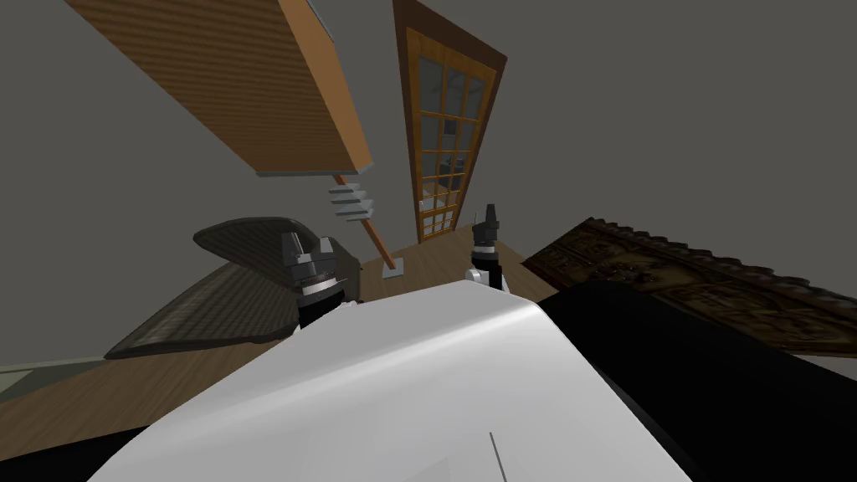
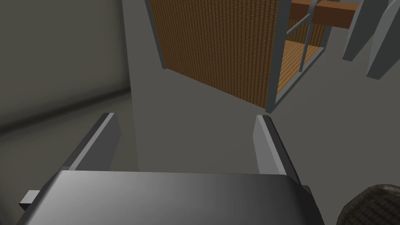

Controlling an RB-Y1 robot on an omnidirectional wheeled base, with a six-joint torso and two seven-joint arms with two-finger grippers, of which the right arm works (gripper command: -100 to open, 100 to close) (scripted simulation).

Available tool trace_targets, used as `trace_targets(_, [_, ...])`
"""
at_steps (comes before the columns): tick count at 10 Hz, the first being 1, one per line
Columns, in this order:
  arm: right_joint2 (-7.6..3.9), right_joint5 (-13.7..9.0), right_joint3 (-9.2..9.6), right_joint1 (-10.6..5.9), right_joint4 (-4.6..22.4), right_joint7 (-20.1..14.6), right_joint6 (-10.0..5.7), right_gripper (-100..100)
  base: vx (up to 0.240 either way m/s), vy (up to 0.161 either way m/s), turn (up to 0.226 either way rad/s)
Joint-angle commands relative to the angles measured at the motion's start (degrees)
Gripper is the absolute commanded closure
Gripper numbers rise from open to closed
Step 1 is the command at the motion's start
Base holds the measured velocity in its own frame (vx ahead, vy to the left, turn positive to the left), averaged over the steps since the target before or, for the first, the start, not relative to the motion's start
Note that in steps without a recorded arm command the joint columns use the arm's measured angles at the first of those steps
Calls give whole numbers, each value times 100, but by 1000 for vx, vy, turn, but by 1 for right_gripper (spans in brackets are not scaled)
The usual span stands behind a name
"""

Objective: Pull the door open

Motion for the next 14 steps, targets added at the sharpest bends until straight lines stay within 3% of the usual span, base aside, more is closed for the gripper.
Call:
trace_targets(1, [-56, -101, 90, -59, 174, -151, -58, -100, 43, -148, 81])
trace_targets(14, [-350, -995, 879, -563, 1670, -1476, -580, -100, 94, -107, 63])
